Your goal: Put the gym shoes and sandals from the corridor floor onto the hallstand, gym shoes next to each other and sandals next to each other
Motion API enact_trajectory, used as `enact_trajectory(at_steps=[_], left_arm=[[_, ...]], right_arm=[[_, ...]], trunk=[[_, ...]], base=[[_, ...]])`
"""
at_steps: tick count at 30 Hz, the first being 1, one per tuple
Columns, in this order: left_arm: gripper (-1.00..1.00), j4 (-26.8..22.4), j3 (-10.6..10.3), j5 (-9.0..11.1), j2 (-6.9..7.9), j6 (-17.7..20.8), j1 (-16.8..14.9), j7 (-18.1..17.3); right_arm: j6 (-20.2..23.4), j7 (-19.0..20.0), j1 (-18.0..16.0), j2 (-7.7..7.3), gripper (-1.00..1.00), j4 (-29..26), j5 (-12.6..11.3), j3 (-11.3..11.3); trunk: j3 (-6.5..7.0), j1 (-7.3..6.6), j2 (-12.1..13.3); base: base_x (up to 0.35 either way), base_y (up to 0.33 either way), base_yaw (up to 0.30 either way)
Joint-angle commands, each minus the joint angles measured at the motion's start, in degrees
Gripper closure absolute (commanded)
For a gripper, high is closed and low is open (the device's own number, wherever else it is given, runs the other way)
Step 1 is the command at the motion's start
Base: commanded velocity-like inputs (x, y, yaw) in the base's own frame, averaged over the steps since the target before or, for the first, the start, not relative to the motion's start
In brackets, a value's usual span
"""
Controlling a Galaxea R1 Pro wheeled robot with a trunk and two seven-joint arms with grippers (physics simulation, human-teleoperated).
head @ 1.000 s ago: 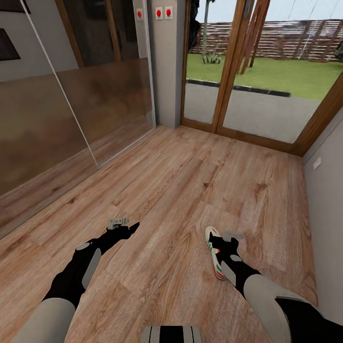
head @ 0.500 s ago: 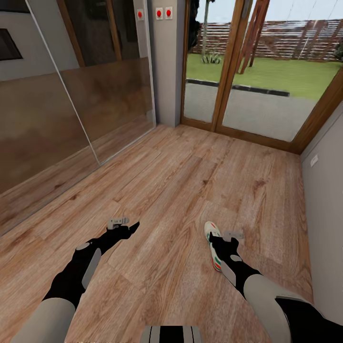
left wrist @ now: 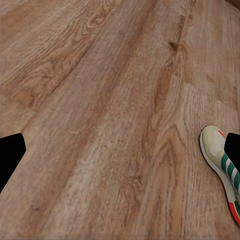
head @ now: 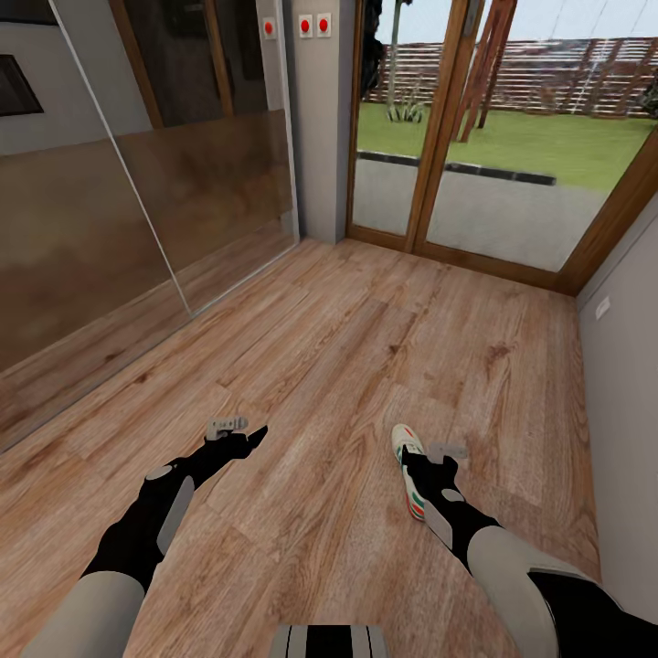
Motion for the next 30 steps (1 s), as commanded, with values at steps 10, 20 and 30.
enact_trajectory(at_steps=[10,20,30], left_arm=[[-1.00,0.0,0.1,0.6,-0.01,0.5,0.0,-0.2],[-1.00,0.0,0.1,0.6,-0.01,0.5,0.0,-0.2],[-1.00,0.0,0.1,0.6,-0.01,0.5,0.0,-0.2]], right_arm=[[-0.2,0.0,-0.1,0.03,-1.00,0.1,0.1,-0.4],[-0.2,0.0,0.0,0.03,-1.00,0.0,0.0,-0.4],[-0.2,0.0,0.0,0.03,-1.00,0.0,0.0,-0.4]], trunk=[[-0.12,-0.01,0.0],[-0.96,-0.01,0.0],[-3.88,0.22,-0.1]], base=[[0.000,0.000,0.000],[0.000,0.000,0.000],[0.000,0.000,0.000]])
